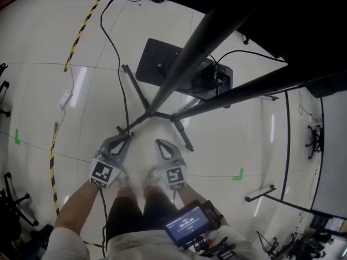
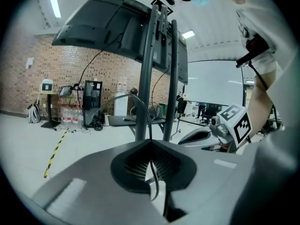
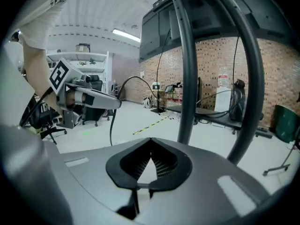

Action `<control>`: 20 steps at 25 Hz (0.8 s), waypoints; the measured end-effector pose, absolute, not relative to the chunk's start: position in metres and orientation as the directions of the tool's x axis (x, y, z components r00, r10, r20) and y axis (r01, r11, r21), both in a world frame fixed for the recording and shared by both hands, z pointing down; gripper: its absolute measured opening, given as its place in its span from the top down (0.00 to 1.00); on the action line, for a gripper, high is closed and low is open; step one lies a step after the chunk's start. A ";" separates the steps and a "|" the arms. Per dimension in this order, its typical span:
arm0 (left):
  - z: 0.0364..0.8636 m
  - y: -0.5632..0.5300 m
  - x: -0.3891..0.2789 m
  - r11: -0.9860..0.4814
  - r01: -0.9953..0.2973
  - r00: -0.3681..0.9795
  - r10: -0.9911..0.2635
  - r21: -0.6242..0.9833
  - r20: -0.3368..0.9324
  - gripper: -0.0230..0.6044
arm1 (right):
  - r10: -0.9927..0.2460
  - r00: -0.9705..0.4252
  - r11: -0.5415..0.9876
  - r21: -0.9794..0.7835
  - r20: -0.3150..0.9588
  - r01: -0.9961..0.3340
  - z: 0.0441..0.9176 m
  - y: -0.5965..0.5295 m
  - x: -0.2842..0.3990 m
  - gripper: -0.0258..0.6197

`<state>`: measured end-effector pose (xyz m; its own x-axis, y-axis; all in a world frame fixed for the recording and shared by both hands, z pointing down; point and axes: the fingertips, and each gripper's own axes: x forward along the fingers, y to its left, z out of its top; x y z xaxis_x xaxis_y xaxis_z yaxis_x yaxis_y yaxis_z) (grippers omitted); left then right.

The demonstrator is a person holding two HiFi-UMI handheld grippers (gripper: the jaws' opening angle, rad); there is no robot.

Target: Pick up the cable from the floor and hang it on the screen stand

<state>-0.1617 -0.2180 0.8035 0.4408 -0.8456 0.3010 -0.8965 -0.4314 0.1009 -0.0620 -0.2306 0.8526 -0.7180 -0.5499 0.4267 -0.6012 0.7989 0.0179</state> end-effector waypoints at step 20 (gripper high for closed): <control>0.402 -0.247 -0.136 -0.543 -0.839 0.544 -0.839 -0.046 -0.009 0.96 | -0.617 -0.763 0.787 0.131 0.191 -0.603 0.547 -0.218 -0.062 0.92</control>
<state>-0.1355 -0.2472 0.4018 0.5436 -0.8393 -0.0086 -0.8387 -0.5427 -0.0459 -0.0620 -0.2178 0.5471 -0.7631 -0.6173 0.1913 -0.6035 0.7866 0.1307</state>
